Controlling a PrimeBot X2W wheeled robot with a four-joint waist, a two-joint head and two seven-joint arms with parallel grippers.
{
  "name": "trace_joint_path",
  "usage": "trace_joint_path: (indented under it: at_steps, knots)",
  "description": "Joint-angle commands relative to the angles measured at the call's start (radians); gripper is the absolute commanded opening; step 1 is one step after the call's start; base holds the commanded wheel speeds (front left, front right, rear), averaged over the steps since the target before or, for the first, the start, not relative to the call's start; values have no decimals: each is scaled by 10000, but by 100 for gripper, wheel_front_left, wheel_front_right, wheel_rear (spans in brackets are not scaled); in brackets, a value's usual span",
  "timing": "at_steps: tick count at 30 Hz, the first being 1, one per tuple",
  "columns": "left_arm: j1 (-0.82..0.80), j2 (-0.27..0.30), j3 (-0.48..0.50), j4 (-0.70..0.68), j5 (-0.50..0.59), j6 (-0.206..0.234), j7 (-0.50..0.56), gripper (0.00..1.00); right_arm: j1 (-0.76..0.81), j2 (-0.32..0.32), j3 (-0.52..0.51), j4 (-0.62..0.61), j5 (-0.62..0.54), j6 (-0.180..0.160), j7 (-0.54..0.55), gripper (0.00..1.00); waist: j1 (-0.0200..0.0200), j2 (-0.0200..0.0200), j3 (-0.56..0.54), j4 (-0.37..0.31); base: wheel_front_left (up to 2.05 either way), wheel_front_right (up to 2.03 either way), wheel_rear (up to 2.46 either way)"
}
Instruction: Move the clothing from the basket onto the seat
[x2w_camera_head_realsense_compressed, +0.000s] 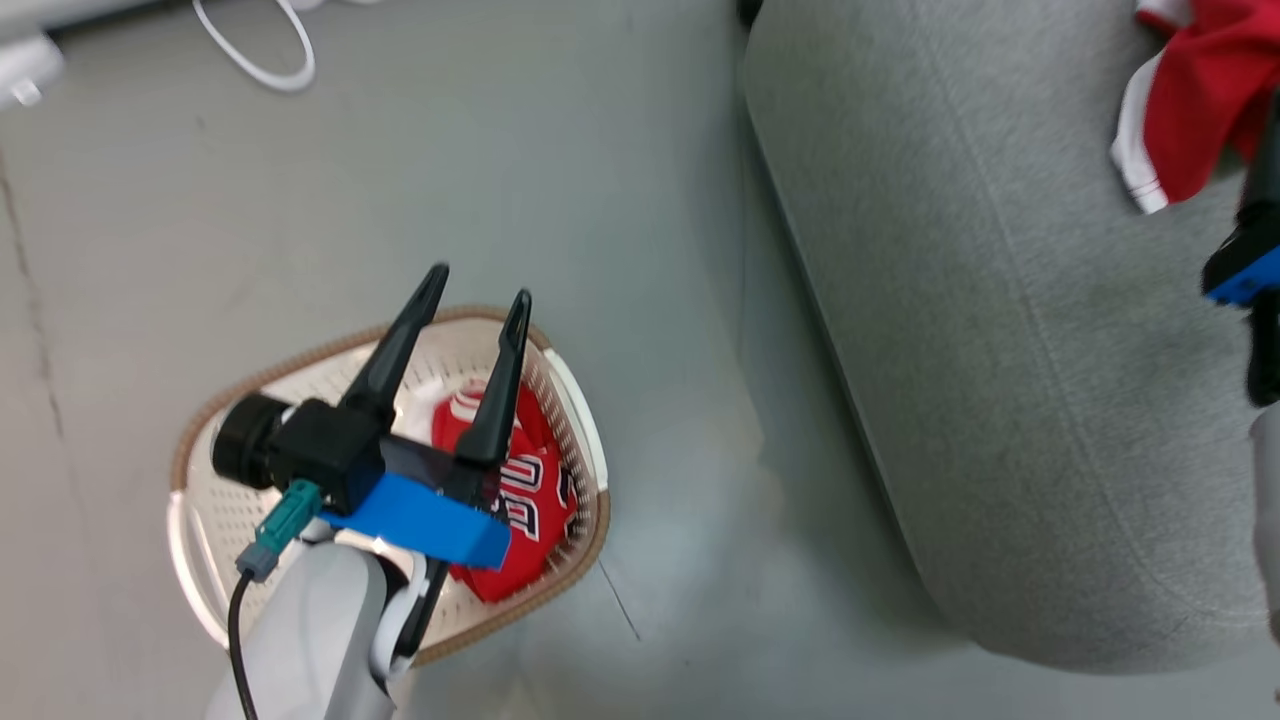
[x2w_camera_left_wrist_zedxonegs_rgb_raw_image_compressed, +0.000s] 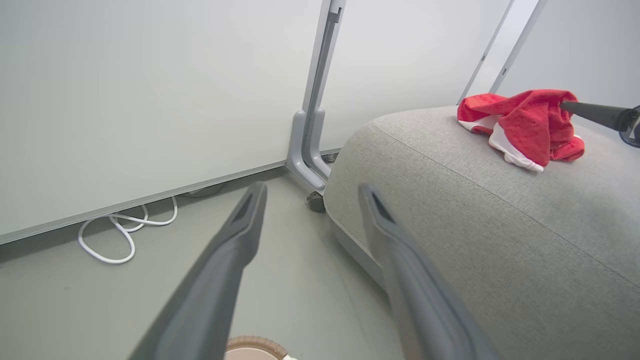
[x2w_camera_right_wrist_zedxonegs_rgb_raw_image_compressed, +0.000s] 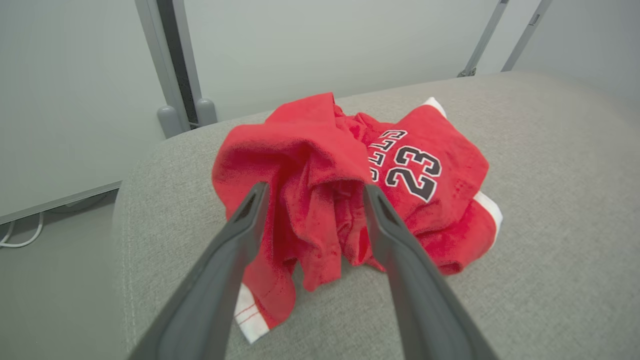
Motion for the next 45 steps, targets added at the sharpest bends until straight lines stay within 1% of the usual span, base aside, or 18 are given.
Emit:
trace_joint_path:
  at_steps: [1,5,8,10,13,16,19,25,33,39,45]
  knots:
    - [229,-70,126,76,-66,-7,-45,100,292,65,180,92,-20,1,-55,100,-1,0,-1078,83,0,0,0]
    - [1106,-430,538,269,-182,-15,-47,100,1007,149,981,164,-190,1,-57,100,-1,0,-2282,58,0,0,0]
    - [1693,-668,880,425,-197,-20,-48,100,1656,348,1572,-194,-125,1,-61,100,-1,0,-3106,119,0,0,0]
    - [2042,-783,1116,485,-197,-20,-48,100,2177,389,1920,-615,-77,1,-61,100,-1,0,-3493,182,0,0,0]
    - [2555,-922,1490,649,-150,-21,-49,100,3002,635,2584,-1406,7,1,-61,100,-1,0,-4087,305,0,0,0]
    - [2933,-1007,1945,743,-82,-22,-48,100,3793,826,3301,-2259,214,-1,-62,100,-1,0,-4456,416,0,0,0]
    - [3293,-1077,2366,833,-12,-22,-46,100,4591,929,3796,-3085,376,1,-58,100,-1,0,-4788,591,0,0,0]
    - [3736,-1219,3106,830,55,-22,-42,100,6037,1217,4311,-4688,346,1,125,100,-1,0,-5208,1053,0,0,0]
    - [4074,-1343,3667,747,203,-21,-41,100,7690,1708,4374,-6585,429,1,761,100,-1,0,-5508,1768,0,0,0]
    - [4212,-1362,3906,717,277,-21,-41,100,8230,1883,4692,-7375,476,1,1224,100,-1,0,-5505,2070,0,0,0]
    - [4230,-1358,3926,690,318,-21,-41,100,8385,1960,4763,-7784,429,1,1434,100,-1,0,-5435,2185,0,0,0]
